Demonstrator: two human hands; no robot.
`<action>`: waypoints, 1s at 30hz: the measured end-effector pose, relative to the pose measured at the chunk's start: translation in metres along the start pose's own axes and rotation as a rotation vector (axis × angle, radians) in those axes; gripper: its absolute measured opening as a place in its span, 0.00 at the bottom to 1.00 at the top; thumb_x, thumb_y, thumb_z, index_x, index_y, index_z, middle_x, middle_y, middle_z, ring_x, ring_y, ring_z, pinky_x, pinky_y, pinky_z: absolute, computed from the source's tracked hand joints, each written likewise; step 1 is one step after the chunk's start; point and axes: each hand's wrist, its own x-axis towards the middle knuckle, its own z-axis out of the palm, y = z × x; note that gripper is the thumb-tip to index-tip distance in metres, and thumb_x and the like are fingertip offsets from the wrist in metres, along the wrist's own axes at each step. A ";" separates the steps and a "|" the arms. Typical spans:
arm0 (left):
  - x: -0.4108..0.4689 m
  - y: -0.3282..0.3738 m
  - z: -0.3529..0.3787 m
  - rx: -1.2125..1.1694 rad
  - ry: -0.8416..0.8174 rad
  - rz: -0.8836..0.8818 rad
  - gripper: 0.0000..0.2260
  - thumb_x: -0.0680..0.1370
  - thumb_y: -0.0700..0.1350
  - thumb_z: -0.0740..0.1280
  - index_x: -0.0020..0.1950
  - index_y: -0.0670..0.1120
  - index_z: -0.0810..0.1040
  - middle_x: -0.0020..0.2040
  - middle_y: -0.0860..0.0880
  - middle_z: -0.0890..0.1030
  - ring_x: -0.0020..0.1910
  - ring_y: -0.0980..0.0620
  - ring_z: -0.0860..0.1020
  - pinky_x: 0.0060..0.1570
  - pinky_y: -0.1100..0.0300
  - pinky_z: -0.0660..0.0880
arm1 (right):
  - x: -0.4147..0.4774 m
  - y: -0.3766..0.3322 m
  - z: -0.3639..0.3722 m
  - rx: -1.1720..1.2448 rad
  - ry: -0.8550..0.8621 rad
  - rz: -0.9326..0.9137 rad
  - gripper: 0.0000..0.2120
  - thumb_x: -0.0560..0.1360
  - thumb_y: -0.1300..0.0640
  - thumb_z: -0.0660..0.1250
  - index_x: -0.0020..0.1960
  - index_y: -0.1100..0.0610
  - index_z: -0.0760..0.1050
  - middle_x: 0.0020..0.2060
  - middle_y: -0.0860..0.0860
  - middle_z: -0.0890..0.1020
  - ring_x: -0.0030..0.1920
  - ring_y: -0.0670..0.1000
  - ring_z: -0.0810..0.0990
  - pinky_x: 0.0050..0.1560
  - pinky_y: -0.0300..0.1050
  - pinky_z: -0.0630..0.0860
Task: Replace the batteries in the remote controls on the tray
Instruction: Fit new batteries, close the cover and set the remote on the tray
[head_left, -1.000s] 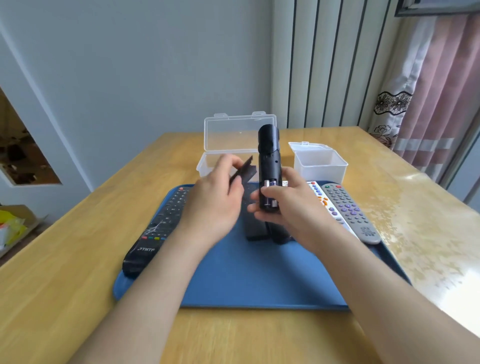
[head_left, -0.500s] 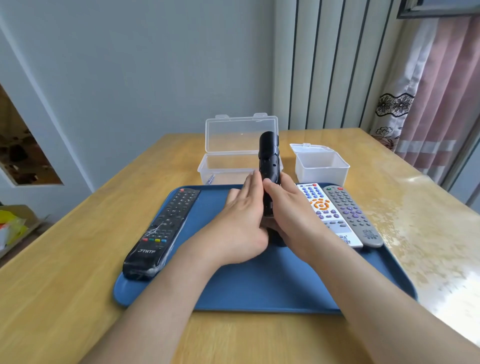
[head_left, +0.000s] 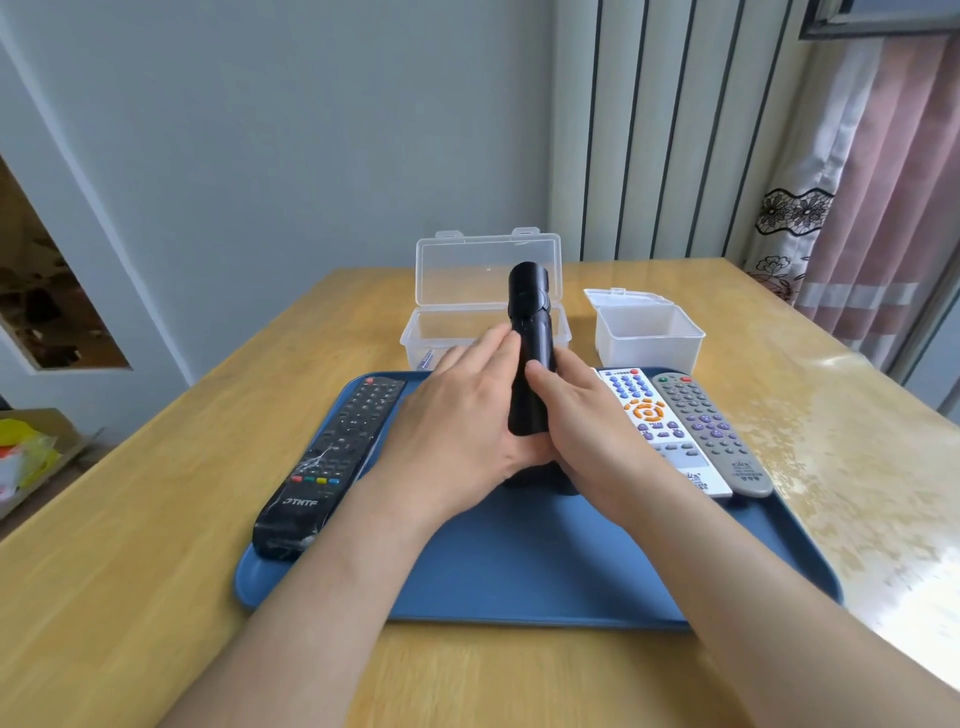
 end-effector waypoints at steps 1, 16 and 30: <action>0.000 0.000 0.000 -0.035 -0.024 0.007 0.42 0.69 0.61 0.70 0.77 0.48 0.57 0.77 0.54 0.60 0.72 0.52 0.62 0.68 0.58 0.64 | 0.000 -0.001 0.000 -0.002 0.004 -0.002 0.12 0.83 0.57 0.56 0.63 0.54 0.73 0.49 0.57 0.83 0.47 0.55 0.83 0.52 0.56 0.79; -0.001 0.000 -0.003 -0.089 0.017 -0.016 0.42 0.68 0.51 0.76 0.77 0.46 0.60 0.77 0.50 0.61 0.73 0.51 0.65 0.69 0.55 0.66 | -0.006 -0.005 0.000 -0.088 0.016 -0.056 0.10 0.83 0.55 0.57 0.55 0.59 0.74 0.35 0.48 0.80 0.33 0.41 0.80 0.34 0.35 0.76; -0.001 0.009 0.004 -0.327 -0.122 -0.078 0.42 0.72 0.53 0.72 0.79 0.50 0.52 0.79 0.55 0.53 0.76 0.63 0.53 0.73 0.64 0.56 | -0.003 -0.014 -0.011 -0.219 0.120 -0.098 0.08 0.78 0.62 0.58 0.47 0.65 0.74 0.31 0.51 0.75 0.32 0.47 0.75 0.30 0.35 0.71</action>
